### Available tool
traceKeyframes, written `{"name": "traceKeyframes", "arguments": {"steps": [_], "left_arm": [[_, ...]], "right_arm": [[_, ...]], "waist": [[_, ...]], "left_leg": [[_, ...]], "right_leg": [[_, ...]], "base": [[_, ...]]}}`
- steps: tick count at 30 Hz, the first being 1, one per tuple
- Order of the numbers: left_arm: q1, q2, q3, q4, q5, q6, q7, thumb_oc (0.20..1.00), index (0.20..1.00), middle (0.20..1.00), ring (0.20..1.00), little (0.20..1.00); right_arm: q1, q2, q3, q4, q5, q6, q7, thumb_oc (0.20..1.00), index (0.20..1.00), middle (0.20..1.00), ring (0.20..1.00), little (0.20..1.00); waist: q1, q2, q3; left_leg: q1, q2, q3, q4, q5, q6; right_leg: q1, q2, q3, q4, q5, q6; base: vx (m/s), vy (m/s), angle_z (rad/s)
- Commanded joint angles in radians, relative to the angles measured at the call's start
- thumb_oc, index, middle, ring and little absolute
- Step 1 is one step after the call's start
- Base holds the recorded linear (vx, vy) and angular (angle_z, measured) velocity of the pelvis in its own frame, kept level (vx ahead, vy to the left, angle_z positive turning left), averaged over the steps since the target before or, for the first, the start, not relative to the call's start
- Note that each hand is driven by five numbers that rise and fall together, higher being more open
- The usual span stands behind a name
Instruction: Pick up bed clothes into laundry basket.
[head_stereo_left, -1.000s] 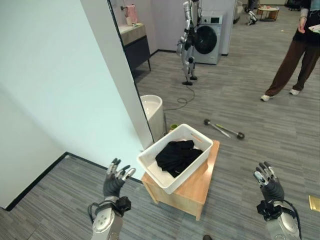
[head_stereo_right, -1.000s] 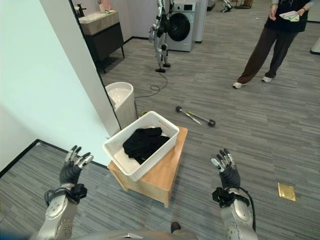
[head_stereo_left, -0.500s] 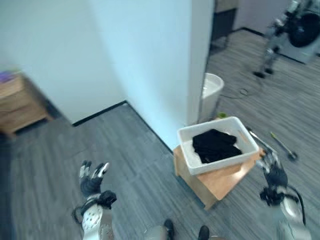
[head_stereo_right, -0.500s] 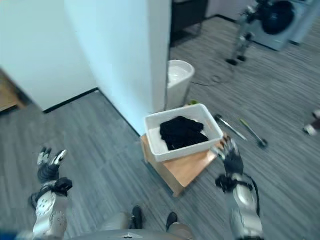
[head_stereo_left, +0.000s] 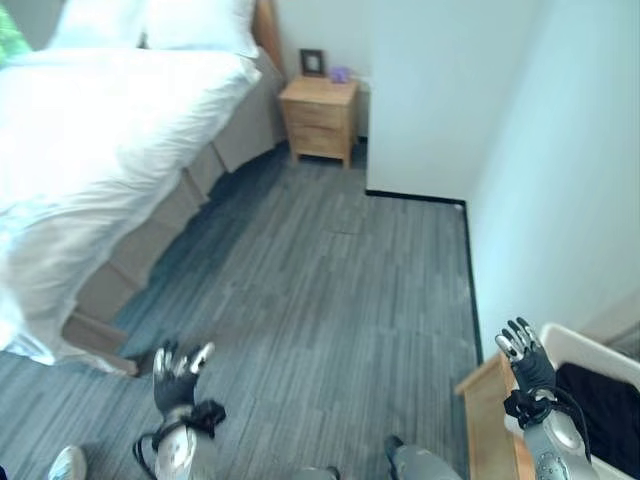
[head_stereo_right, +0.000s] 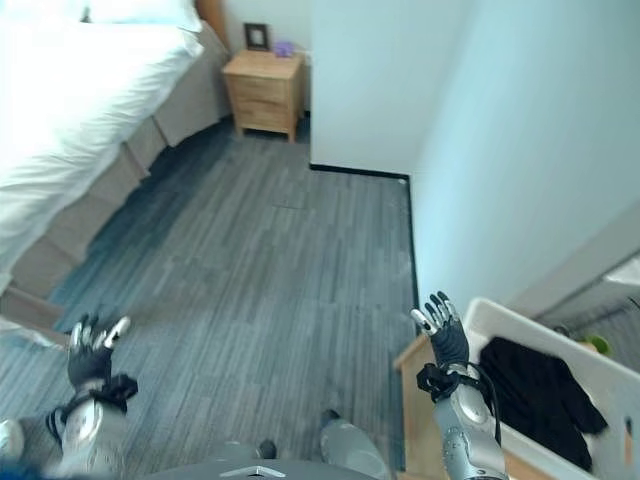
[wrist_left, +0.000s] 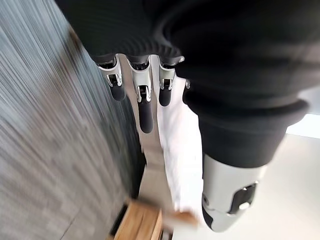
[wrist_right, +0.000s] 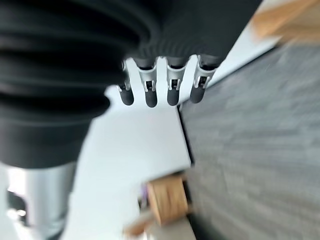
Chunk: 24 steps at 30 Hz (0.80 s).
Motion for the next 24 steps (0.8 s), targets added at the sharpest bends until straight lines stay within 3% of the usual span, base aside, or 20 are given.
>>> {"name": "traceKeyframes", "arguments": {"steps": [1, 2, 3, 4, 6, 13, 23, 24], "left_arm": [[-0.029, 0.067, -0.033, -0.073, 0.003, -0.017, -0.055, 1.000, 1.000, 1.000, 1.000, 1.000], [-0.027, 0.069, -0.040, -0.079, 0.008, -0.012, -0.068, 1.000, 1.000, 1.000, 1.000, 1.000], [-0.026, 0.069, -0.041, -0.080, 0.008, -0.011, -0.068, 1.000, 1.000, 1.000, 1.000, 1.000], [-0.037, 0.065, -0.083, -0.080, 0.018, -0.002, -0.087, 1.000, 1.000, 1.000, 1.000, 1.000], [-0.047, 0.076, -0.081, -0.108, 0.038, -0.005, -0.078, 1.000, 1.000, 1.000, 1.000, 1.000], [-0.010, 0.075, -0.049, -0.121, 0.074, -0.012, -0.065, 1.000, 1.000, 1.000, 1.000, 1.000], [-0.009, 0.070, -0.060, -0.131, 0.068, -0.014, -0.068, 1.000, 1.000, 1.000, 1.000, 1.000], [-0.138, 0.109, -0.097, -0.081, 0.113, -0.061, -0.044, 1.000, 1.000, 1.000, 1.000, 1.000]], "right_arm": [[-0.008, -0.028, -0.073, -0.090, 0.065, -0.075, 0.006, 1.000, 1.000, 1.000, 1.000, 1.000], [0.004, -0.015, -0.086, -0.092, 0.066, -0.074, 0.005, 1.000, 1.000, 1.000, 1.000, 1.000], [0.006, -0.015, -0.087, -0.093, 0.066, -0.074, 0.005, 1.000, 1.000, 1.000, 1.000, 1.000], [0.060, 0.030, -0.103, -0.090, 0.063, -0.084, 0.002, 1.000, 1.000, 1.000, 1.000, 1.000], [0.045, 0.042, -0.080, -0.071, 0.059, -0.082, -0.006, 1.000, 1.000, 1.000, 1.000, 1.000], [0.045, 0.031, -0.044, -0.083, 0.019, -0.056, 0.028, 1.000, 1.000, 1.000, 1.000, 1.000], [0.054, 0.018, -0.027, -0.086, -0.009, -0.048, 0.038, 1.000, 1.000, 1.000, 1.000, 1.000], [-0.066, 0.003, -0.050, -0.090, -0.033, -0.146, -0.027, 1.000, 1.000, 1.000, 1.000, 1.000]], "waist": [[-0.081, -0.035, -0.042], [-0.089, -0.033, -0.051], [-0.092, -0.032, -0.052], [-0.135, 0.021, -0.099], [-0.138, 0.032, -0.114], [-0.104, 0.022, -0.123], [-0.104, 0.011, -0.130], [-0.084, 0.001, -0.058]], "left_leg": [[-0.011, 0.079, 0.349, 0.085, -0.041, 0.059], [0.006, 0.091, 0.394, 0.086, -0.044, 0.059], [0.006, 0.091, 0.390, 0.088, -0.046, 0.059], [0.115, 0.104, 0.465, -0.182, -0.009, 0.043], [0.140, 0.090, 0.435, -0.263, 0.023, 0.039], [0.179, 0.074, 0.442, -0.281, 0.020, 0.050], [0.195, 0.075, 0.449, -0.300, 0.023, 0.052], [0.180, 0.003, 0.392, -0.319, 0.033, 0.078]], "right_leg": [[0.102, -0.043, -0.083, -0.179, 0.021, 0.004], [0.100, -0.050, -0.117, -0.190, 0.020, 0.005], [0.103, -0.050, -0.121, -0.192, 0.019, 0.005], [0.119, -0.053, -0.221, -0.227, 0.012, 0.021], [0.125, -0.066, -0.245, -0.248, 0.021, 0.032], [0.155, -0.078, -0.240, -0.268, 0.033, 0.041], [0.155, -0.075, -0.226, -0.273, 0.043, 0.047], [0.061, -0.093, -0.114, -0.257, 0.152, 0.118]], "base": [[-0.17, -0.105, 1.78], [-0.11, -0.075, 1.90], [-0.01, 0.099, 1.28], [0.03, 0.136, 1.46], [0.05, 0.140, 1.28], [0.03, 0.061, -0.21], [0.00, 0.009, -0.05], [0.04, -0.004, -0.02]]}}
